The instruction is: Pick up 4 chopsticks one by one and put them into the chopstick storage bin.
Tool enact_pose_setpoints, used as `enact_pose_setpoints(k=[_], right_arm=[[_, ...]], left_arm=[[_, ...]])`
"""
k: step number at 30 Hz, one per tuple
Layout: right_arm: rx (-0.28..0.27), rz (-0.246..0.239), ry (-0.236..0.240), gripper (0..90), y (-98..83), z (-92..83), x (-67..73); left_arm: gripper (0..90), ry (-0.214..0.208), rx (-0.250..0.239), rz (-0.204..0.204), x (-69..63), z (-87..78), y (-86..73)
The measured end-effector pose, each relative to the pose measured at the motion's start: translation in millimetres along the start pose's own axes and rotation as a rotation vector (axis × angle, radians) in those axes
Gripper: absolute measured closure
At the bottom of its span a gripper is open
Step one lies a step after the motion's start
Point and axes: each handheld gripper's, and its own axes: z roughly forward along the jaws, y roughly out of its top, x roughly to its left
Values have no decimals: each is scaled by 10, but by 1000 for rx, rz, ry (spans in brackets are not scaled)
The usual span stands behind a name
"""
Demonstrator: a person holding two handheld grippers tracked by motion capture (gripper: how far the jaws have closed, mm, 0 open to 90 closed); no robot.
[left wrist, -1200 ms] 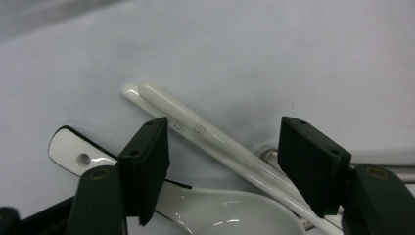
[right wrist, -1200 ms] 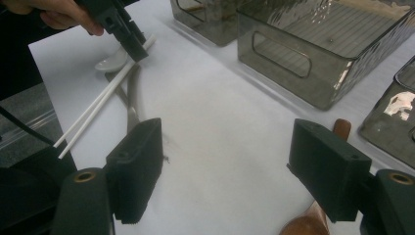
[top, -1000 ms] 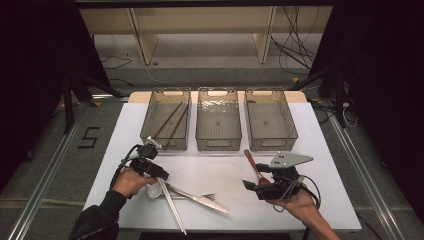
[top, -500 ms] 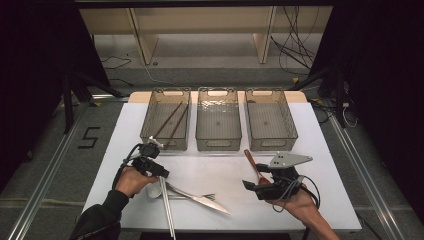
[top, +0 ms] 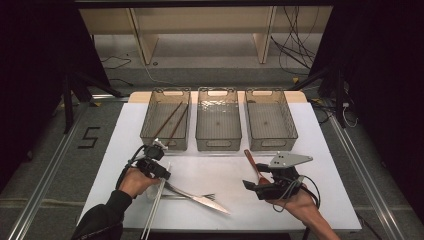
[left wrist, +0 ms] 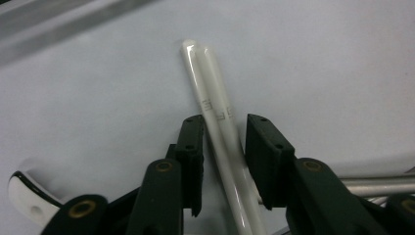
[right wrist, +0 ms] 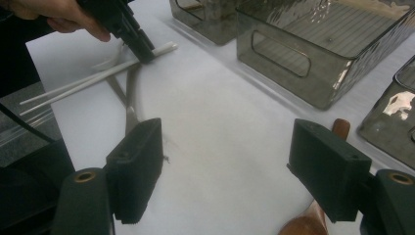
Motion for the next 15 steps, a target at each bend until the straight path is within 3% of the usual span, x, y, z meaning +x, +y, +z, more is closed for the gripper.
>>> enact_pose_setpoints(k=[3, 15], right_arm=[[0, 0, 1, 294, 0, 1, 0], [0, -3, 2, 295, 0, 1, 1]], left_arm=[[700, -17, 2, 3, -6, 2, 2], [746, 10, -16, 23, -60, -7, 32]])
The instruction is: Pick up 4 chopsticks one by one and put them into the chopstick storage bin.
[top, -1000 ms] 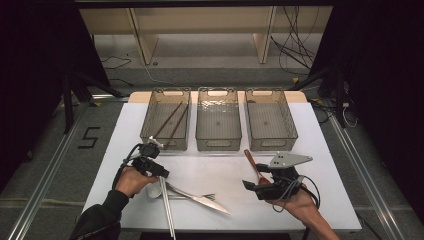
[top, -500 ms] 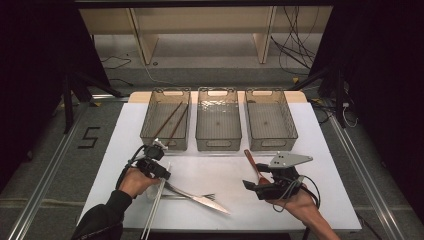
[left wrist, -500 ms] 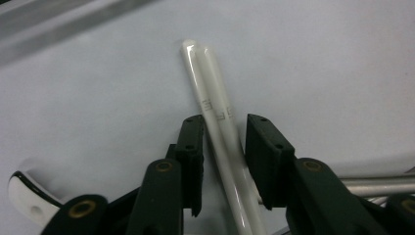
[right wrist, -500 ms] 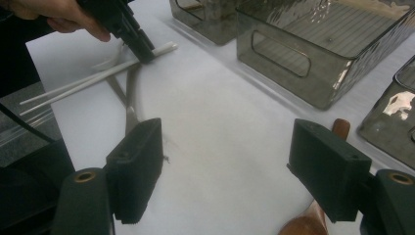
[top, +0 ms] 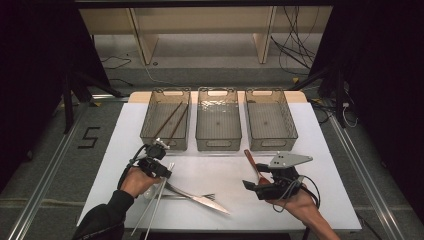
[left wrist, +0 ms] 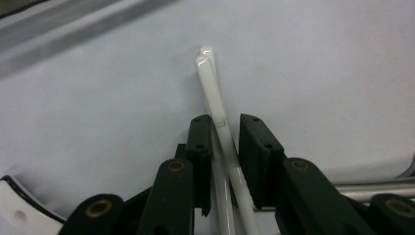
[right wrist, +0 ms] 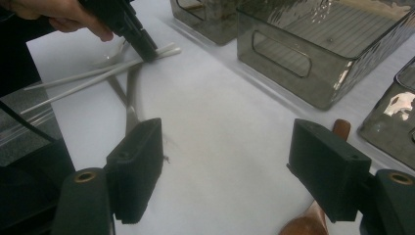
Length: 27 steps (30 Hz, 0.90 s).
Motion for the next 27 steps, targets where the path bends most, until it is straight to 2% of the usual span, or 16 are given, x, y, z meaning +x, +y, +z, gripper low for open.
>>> enact_pose_setpoints(k=[10, 15, 19, 27], right_arm=[[2, -2, 2, 295, 0, 2, 1], [5, -2, 2, 295, -1, 6, 3], [4, -1, 2, 295, -1, 5, 5], [3, -3, 1, 295, -2, 1, -2]], left_arm=[[809, -2, -7, 10, -13, -11, 11], [821, -32, -21, 3, -34, -23, 23], [828, -26, -21, 23, -77, -23, 42], [833, -65, -49, 68, -165, -108, 68]])
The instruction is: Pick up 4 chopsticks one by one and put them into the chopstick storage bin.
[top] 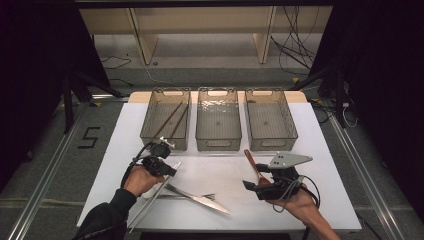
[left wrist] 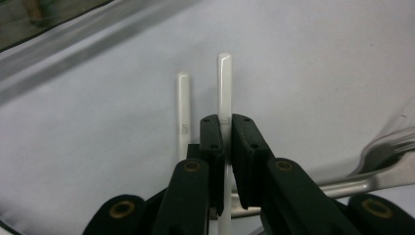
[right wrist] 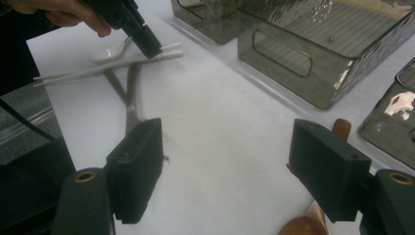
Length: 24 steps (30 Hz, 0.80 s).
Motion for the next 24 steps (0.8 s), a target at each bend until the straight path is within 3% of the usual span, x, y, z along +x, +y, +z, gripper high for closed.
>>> enact_pose_setpoints(k=[4, 9, 13, 24], right_arm=[[-1, 1, 0, 295, 1, -1, 0], [-3, 3, 0, 295, 1, -5, -1], [-5, 2, 0, 295, 2, -7, -5], [-24, 6, 1, 295, 5, -20, -8]], left_arm=[[834, -20, -21, 19, -16, -67, 16], [834, -51, -80, 25, -15, -215, 49], [833, -65, -166, 23, -26, -386, 104], [833, -68, -319, 12, 91, -777, 324]])
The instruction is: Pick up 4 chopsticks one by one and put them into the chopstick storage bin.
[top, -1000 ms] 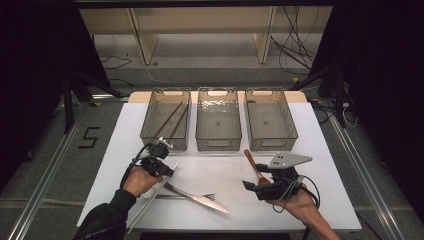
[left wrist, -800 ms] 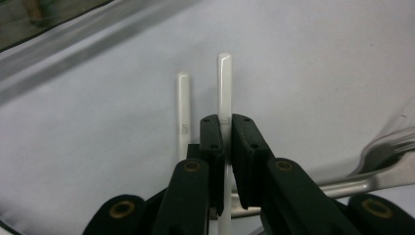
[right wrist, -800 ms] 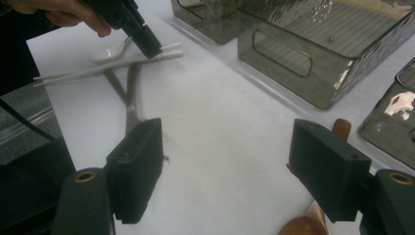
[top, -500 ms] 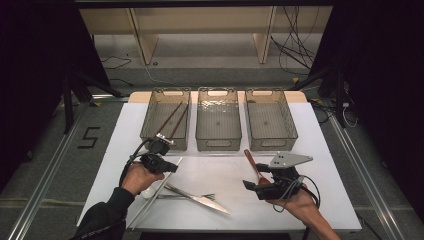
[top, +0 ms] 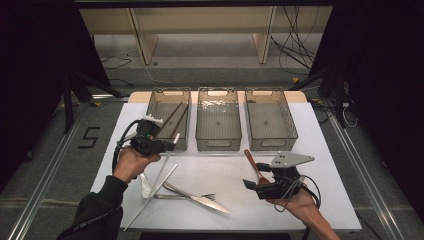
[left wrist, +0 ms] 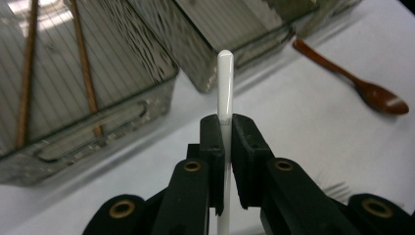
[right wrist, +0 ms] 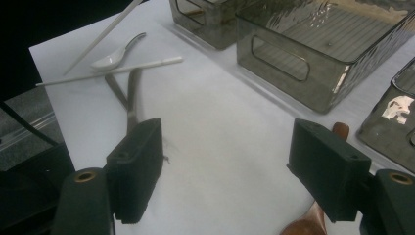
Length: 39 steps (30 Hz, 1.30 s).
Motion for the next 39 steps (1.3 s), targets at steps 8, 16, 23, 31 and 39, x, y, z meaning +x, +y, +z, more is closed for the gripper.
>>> enact_pose_setpoints(k=[8, 16, 23, 31, 39], right_arm=[[-16, 9, 1, 294, 5, -17, -5], [-17, 7, 5, 294, 5, -19, -5], [-16, 7, 7, 294, 4, -15, -6], [-15, 4, 9, 294, 2, -13, -8], [-12, 5, 9, 294, 2, -8, -7]], left_arm=[[833, 8, -67, -20, 107, -80, 266], [833, 24, -94, -47, 244, -91, 515], [836, 15, -107, -49, 277, -119, 646], [837, 3, -121, -28, 244, -141, 662], [836, -14, -175, -37, 275, -353, 800]])
